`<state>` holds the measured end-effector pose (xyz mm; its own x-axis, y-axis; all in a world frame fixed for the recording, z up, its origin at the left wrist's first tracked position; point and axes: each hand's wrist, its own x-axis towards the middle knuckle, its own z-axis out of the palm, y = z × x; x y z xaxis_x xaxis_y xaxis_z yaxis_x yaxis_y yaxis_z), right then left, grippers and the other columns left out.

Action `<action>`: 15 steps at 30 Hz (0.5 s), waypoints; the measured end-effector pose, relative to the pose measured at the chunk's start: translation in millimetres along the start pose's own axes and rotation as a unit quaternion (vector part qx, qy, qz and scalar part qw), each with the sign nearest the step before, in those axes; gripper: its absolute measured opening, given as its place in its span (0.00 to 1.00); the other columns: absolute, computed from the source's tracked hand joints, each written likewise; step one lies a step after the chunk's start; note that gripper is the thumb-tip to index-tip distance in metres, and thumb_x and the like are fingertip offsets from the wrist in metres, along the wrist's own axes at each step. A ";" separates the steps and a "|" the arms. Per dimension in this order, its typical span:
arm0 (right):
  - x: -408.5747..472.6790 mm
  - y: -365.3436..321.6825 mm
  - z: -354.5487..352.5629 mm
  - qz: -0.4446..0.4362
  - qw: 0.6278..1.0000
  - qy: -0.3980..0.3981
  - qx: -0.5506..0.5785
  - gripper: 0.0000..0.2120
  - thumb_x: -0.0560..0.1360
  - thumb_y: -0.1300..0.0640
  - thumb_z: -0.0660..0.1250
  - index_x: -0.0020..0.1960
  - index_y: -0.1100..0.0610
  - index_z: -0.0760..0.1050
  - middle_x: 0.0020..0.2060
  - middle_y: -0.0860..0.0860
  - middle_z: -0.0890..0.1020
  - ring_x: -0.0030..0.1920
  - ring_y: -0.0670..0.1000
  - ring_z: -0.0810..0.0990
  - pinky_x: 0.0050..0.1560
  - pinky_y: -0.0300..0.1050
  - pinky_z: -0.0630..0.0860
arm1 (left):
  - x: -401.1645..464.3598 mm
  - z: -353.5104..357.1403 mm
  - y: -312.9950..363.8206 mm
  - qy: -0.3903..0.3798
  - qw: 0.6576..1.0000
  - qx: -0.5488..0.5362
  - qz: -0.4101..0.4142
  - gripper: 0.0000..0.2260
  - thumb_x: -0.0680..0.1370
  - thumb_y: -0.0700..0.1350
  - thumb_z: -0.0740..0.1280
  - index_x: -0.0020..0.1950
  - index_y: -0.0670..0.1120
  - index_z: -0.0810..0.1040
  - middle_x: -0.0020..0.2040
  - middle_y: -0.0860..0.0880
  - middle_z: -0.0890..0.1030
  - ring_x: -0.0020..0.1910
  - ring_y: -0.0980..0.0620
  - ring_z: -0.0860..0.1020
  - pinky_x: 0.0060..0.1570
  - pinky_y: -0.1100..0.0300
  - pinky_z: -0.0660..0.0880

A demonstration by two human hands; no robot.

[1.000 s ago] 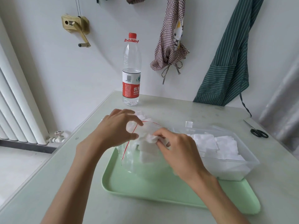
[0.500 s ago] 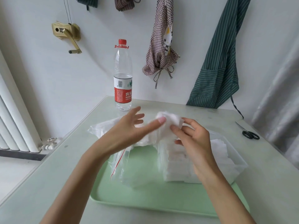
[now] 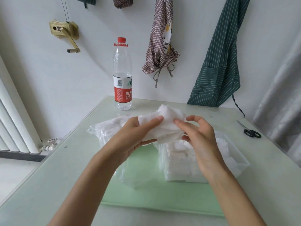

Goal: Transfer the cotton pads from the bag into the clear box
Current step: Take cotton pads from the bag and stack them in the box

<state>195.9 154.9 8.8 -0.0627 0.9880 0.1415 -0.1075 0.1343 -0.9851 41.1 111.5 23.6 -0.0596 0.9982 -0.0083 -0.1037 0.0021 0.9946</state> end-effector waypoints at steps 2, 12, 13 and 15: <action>-2.3 1.4 1.2 -0.158 0.973 0.075 -0.153 0.12 0.68 0.58 0.75 0.45 0.52 0.73 0.43 0.45 0.79 0.43 0.45 0.77 0.44 0.33 0.71 | 1.4 0.6 -2.0 0.004 1.000 -0.016 -0.008 0.07 0.76 0.46 0.66 0.49 0.44 0.81 0.49 0.47 0.85 0.49 0.53 0.82 0.53 0.60 0.78; -5.6 2.0 6.8 -0.215 0.948 -0.049 -0.231 0.16 0.70 0.47 0.72 0.56 0.49 0.78 0.49 0.42 0.79 0.52 0.43 0.78 0.52 0.37 0.75 | 6.9 3.8 -5.4 -0.022 0.998 -0.051 -0.001 0.08 0.79 0.42 0.63 0.47 0.43 0.82 0.44 0.48 0.83 0.44 0.54 0.80 0.49 0.63 0.78; -3.4 1.8 5.5 -0.197 0.954 -0.050 -0.222 0.16 0.70 0.49 0.74 0.56 0.50 0.79 0.49 0.43 0.80 0.52 0.44 0.79 0.53 0.37 0.75 | 6.9 3.6 -5.3 -0.031 0.999 -0.045 0.001 0.08 0.79 0.42 0.63 0.48 0.43 0.82 0.45 0.48 0.84 0.44 0.55 0.81 0.49 0.64 0.78; 0.9 0.7 0.3 -0.151 0.971 -0.058 -0.174 0.13 0.71 0.54 0.73 0.55 0.52 0.80 0.49 0.45 0.83 0.51 0.45 0.81 0.52 0.39 0.77 | 6.9 3.4 -6.3 -0.042 0.998 -0.037 -0.001 0.09 0.79 0.42 0.63 0.51 0.42 0.82 0.48 0.48 0.84 0.46 0.55 0.81 0.50 0.63 0.78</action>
<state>195.4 155.9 8.2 -0.1933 0.8869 0.4196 0.2024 0.4545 -0.8675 44.7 118.5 17.5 0.0237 0.9997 0.0008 -0.1777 0.0035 0.9841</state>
